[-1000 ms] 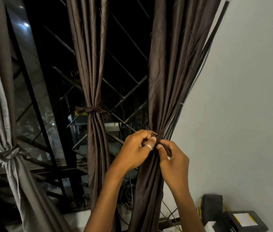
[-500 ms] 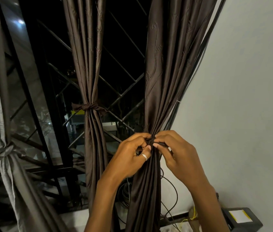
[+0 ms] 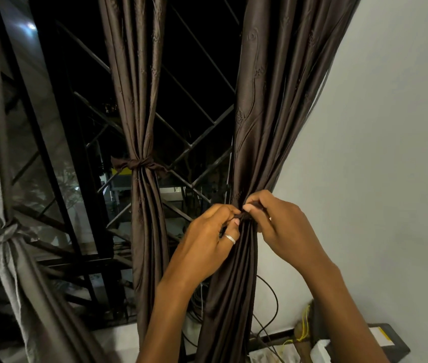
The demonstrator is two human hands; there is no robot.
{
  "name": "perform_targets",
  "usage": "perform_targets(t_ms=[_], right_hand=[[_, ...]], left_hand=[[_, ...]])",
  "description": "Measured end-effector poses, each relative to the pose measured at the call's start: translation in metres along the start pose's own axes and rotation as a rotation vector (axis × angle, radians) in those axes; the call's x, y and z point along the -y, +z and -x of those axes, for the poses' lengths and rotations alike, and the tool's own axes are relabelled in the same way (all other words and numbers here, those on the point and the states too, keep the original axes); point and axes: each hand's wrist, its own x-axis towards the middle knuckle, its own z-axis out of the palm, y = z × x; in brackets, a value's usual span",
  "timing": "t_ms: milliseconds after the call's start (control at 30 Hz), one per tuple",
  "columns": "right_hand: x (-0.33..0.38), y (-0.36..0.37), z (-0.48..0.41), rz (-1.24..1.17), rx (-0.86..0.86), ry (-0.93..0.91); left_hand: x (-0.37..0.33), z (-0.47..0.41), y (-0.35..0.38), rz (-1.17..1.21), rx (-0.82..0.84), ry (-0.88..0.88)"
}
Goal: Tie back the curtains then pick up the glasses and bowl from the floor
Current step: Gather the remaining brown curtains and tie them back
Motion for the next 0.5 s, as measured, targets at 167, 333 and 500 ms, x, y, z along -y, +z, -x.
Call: perform_targets(t_ms=[167, 333, 500], right_hand=[[-0.003, 0.008, -0.012, -0.171, -0.113, 0.057], [-0.005, 0.016, -0.012, -0.243, -0.198, 0.075], [-0.002, 0.019, -0.007, -0.194, -0.184, 0.044]], left_hand=[[-0.006, -0.001, 0.002, -0.073, -0.017, -0.007], [-0.006, -0.001, 0.0, -0.09, -0.03, -0.017], [-0.006, 0.0, -0.003, -0.068, -0.022, -0.034]])
